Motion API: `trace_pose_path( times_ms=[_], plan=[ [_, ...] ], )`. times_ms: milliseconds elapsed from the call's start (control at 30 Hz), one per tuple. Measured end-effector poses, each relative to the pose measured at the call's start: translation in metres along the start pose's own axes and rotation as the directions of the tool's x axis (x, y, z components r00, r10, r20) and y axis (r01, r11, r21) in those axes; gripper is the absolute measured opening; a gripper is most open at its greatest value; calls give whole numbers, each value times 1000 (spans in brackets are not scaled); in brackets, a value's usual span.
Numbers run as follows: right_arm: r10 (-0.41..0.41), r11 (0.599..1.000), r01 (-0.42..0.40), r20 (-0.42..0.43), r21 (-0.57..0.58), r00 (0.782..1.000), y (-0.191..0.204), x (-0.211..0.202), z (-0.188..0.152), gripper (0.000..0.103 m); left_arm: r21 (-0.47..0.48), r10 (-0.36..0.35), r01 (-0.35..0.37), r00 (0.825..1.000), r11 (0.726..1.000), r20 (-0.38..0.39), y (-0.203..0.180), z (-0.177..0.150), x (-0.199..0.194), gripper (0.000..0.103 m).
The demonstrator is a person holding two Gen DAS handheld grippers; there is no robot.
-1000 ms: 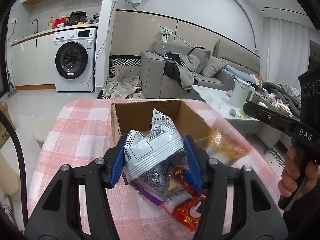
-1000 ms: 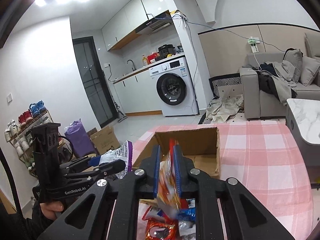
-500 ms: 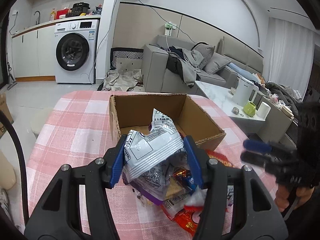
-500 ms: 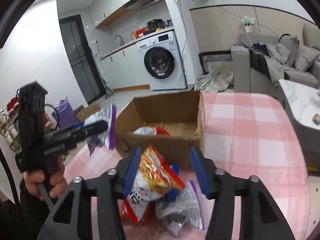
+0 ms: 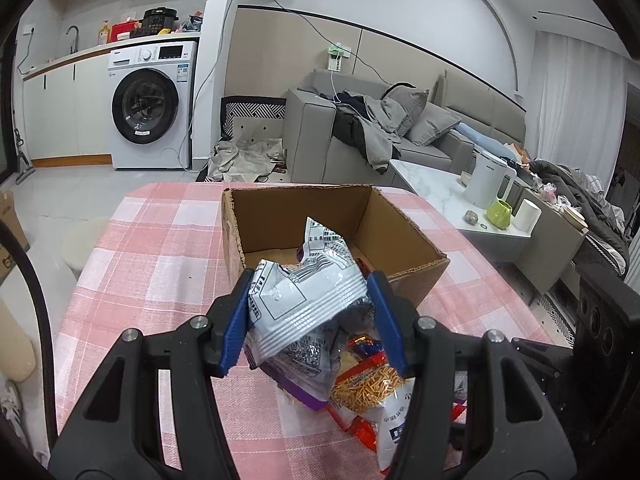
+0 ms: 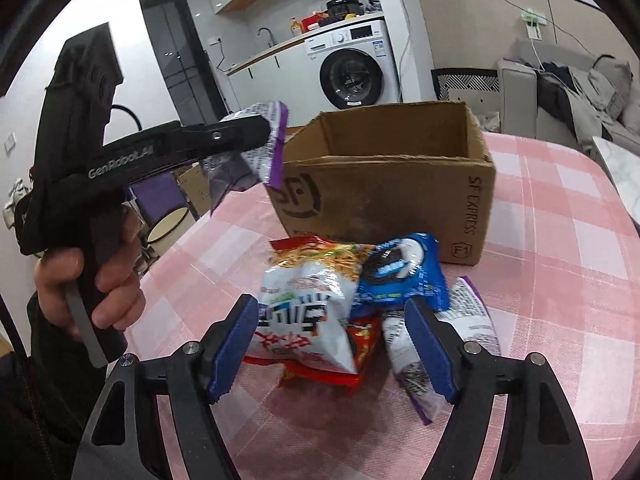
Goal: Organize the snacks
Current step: 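Grasp another white noodle bag with the right tool while the left tool holds the silver wrapper over the box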
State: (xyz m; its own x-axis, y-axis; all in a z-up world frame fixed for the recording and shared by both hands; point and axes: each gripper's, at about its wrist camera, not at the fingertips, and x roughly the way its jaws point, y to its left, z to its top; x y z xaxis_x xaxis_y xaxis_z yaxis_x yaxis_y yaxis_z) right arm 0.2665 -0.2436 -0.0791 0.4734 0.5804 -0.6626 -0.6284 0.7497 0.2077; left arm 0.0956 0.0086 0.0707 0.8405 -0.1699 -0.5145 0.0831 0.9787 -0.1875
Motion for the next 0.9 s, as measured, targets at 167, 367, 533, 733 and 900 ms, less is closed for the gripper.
trace_pose_path(
  times_ms=[167, 367, 533, 733, 900],
  plan=[
    [-12, 1000, 12, -45, -1, 999, 10, 26, 3, 77, 0, 0, 0, 1000, 1000, 0, 0, 0, 0, 53],
    [1, 1000, 1, -72, 27, 997, 9, 48, 6, 53, -5, 0, 0, 1000, 1000, -1, 5, -1, -2, 53],
    [2, 1000, -1, -47, 6, 999, 12, 40, 5, 45, -12, 0, 0, 1000, 1000, -1, 9, -1, -3, 53],
    [-1, 1000, 1, 20, 19, 1000, 8, 17, 16, 45, -16, -2, 2, 1000, 1000, -1, 8, 0, -4, 53],
    [-18, 999, 15, 79, 38, 997, -2, -4, 31, 45, -10, -3, 3, 1000, 1000, 7, 8, 4, -2, 53]
  ],
)
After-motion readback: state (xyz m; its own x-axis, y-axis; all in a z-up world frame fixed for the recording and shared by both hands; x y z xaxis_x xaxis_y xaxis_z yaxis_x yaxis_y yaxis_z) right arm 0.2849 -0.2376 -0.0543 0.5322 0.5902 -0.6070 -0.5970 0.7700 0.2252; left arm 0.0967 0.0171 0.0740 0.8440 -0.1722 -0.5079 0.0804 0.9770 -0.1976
